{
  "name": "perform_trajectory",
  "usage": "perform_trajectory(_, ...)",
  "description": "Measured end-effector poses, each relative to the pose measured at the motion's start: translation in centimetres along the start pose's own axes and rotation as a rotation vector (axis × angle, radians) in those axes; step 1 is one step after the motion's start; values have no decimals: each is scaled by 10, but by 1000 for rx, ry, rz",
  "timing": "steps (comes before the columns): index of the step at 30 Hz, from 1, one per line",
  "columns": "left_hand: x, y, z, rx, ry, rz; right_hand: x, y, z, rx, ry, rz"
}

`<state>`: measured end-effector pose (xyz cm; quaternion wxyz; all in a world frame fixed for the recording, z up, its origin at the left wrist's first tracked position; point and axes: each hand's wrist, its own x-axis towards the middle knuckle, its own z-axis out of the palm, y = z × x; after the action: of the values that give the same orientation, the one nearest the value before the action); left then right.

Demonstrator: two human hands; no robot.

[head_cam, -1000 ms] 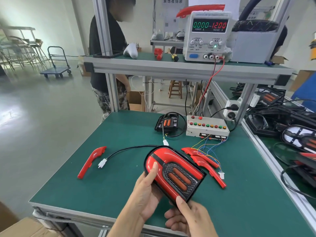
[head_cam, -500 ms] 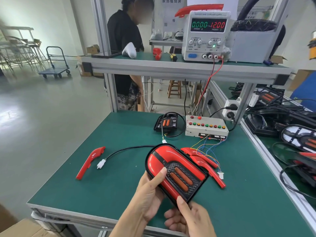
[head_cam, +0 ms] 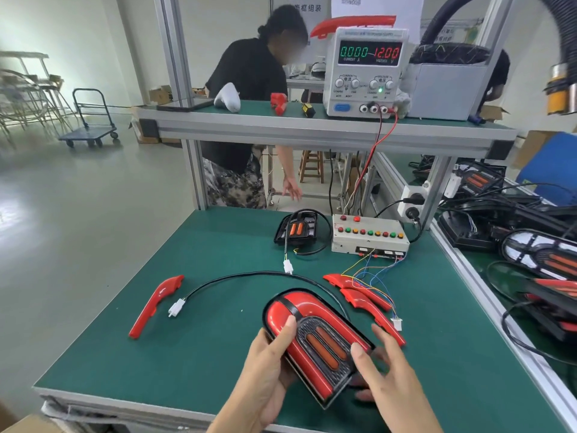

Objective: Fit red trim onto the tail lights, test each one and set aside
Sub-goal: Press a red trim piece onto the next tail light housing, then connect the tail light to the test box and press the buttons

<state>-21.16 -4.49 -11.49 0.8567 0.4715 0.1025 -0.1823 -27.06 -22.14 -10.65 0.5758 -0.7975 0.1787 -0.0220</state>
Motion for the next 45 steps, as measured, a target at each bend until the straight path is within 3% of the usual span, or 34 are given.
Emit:
perform_trajectory(3, 1, -15, 6, 40, -59, -81, 3, 2, -5, -38, -3, -32)
perform_trajectory(6, 4, -7, 3, 409, -59, -166, 5, 9, -18, -12, 40, -2)
perform_trajectory(8, 12, 9, -10, 700, 112, -85, 6, 17, -32, 7, 97, 16)
perform_trajectory(12, 28, 55, -54, 1550, 625, 408, 5, 26, -55, -85, 165, 13)
perform_trajectory(14, 36, 77, -70, 1766, 735, 368, 5, 29, -61, -137, 164, -13)
perform_trajectory(18, 50, 100, -89, 1963, 725, 96, 5, 28, -68, -296, 123, -73)
perform_trajectory(22, 48, 101, -91, 2053, 636, 197, 10, 29, -78, -473, 145, -160)
perform_trajectory(24, 42, 93, -83, 2016, 577, 384, 13, 31, -82, -514, 207, -207)
perform_trajectory(27, 23, 79, -53, 1628, 398, 753, 20, 28, -79, -579, 339, -436)
perform_trajectory(31, -1, 69, 11, 1376, 107, 1056, 26, -4, -56, -460, 259, -799)
perform_trajectory(33, -9, 62, 41, 1293, -60, 1077, 28, -25, -40, -458, 170, -947)
perform_trajectory(35, -14, 52, 63, 1139, -168, 942, 34, -36, -27, -516, 95, -1067)
perform_trajectory(38, -17, 44, 77, 994, -222, 750, 44, -39, -27, -511, 52, -1108)
perform_trajectory(41, -15, 55, 74, 908, -397, 672, 50, -31, -38, -505, 86, -1144)
perform_trajectory(45, 24, 75, 96, 747, -273, 754, 44, -21, -50, -271, 98, -1002)
